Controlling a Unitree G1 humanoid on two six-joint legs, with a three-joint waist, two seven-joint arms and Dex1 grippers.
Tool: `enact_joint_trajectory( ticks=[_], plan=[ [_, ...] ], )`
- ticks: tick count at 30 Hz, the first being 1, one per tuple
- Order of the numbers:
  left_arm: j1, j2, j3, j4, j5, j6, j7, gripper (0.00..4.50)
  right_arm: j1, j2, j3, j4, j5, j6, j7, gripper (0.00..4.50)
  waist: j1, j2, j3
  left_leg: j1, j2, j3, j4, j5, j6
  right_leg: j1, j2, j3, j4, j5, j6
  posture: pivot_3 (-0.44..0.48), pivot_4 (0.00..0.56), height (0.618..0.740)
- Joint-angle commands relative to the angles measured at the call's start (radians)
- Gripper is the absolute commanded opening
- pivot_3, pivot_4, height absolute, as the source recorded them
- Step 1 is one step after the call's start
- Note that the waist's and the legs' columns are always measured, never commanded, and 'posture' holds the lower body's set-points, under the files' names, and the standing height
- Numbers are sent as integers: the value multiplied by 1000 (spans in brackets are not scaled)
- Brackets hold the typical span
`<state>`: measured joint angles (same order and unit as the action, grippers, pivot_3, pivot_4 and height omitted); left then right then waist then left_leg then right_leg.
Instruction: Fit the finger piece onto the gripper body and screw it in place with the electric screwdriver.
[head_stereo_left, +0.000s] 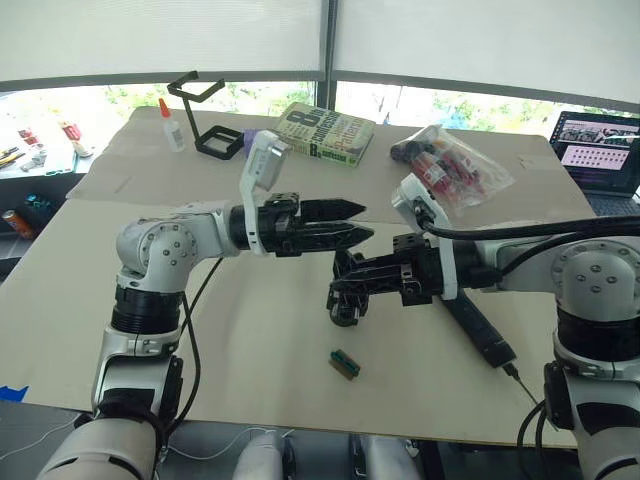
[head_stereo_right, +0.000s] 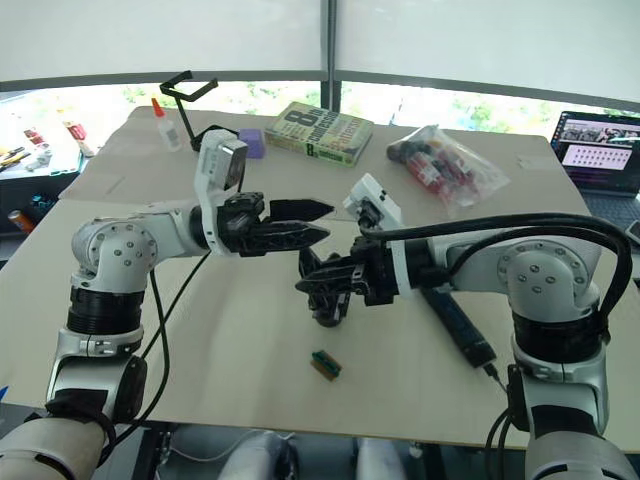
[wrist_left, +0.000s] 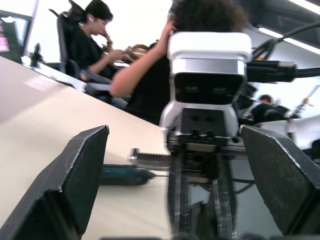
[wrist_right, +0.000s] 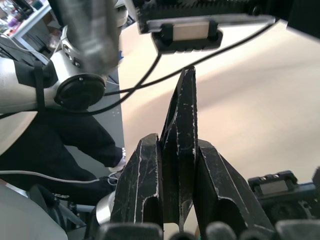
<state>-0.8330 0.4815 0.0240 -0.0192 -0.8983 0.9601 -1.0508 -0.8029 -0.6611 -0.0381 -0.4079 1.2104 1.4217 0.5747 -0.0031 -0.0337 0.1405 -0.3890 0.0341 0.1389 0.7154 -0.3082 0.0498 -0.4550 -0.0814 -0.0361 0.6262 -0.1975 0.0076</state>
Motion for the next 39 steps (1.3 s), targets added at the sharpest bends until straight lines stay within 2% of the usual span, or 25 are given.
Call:
enact_joint_trajectory(
  ticks=[1, 4, 7, 11, 14, 18, 29, 34, 39],
  plan=[
    [22, 80, 52, 38, 91, -174, -89, 4500, 42, -22, -114, -58, 28, -118, 68, 392, -1, 0, 0, 0, 0, 0, 0, 0, 0, 0, 0, 0, 0, 0, 0, 0, 150, 740],
    [115, 178, 31, 149, 275, -481, -215, 4500, 163, -69, -147, -131, -48, -260, 196, 392, 0, 0, 0, 0, 0, 0, -1, 0, 0, 0, 0, 0, -1, 0, 0, 0, 150, 740],
    [214, 245, -48, 280, 462, -800, -340, 4500, 277, -75, -128, -176, -181, -452, 285, 392, 0, 1, 0, 1, 0, 1, -2, 0, 0, 0, 1, 0, -2, 0, 0, 0, 150, 740],
    [266, 212, -100, 410, 576, -1056, -393, 4500, 408, 2, -100, -153, -349, -727, 366, 392, 15, 0, 0, 0, 0, 2, 1, 0, 0, 0, 0, -1, -3, 0, 0, 0, 150, 740],
    [267, 148, -116, 458, 606, -1115, -372, 4500, 493, 55, -96, -107, -426, -897, 444, 392, 30, 0, 0, -2, 0, 3, 6, -1, 2, 1, -1, -4, -2, 0, 0, 0, 150, 740],
    [231, 38, -160, 572, 670, -1184, -333, 4500, 531, 46, -40, -66, -519, -1029, 544, 392, 26, 0, 0, -3, -1, 0, 12, -3, 6, 3, -2, -3, 0, 0, 1, 0, 150, 740],
    [74, -174, -221, 846, 738, -1290, -389, 4500, 506, 60, 0, -68, -533, -1053, 523, 392, 14, 0, 0, -2, -1, -1, 12, -4, 6, 3, -2, -3, -1, 1, 1, 0, 150, 740],
    [45, -221, -227, 903, 762, -1318, -408, 4500, 520, 53, 4, -83, -533, -1051, 509, 392, 14, 0, 0, -2, 0, -2, 12, -4, 7, 3, -2, -3, -1, 1, 1, 0, 150, 740],
    [16, -272, -224, 950, 783, -1305, -375, 4500, 538, 50, 9, -96, -537, -1045, 489, 392, 15, 0, 0, -2, 0, -3, 12, -4, 8, 3, -2, -3, -1, 1, 1, 0, 150, 740]
  ],
)
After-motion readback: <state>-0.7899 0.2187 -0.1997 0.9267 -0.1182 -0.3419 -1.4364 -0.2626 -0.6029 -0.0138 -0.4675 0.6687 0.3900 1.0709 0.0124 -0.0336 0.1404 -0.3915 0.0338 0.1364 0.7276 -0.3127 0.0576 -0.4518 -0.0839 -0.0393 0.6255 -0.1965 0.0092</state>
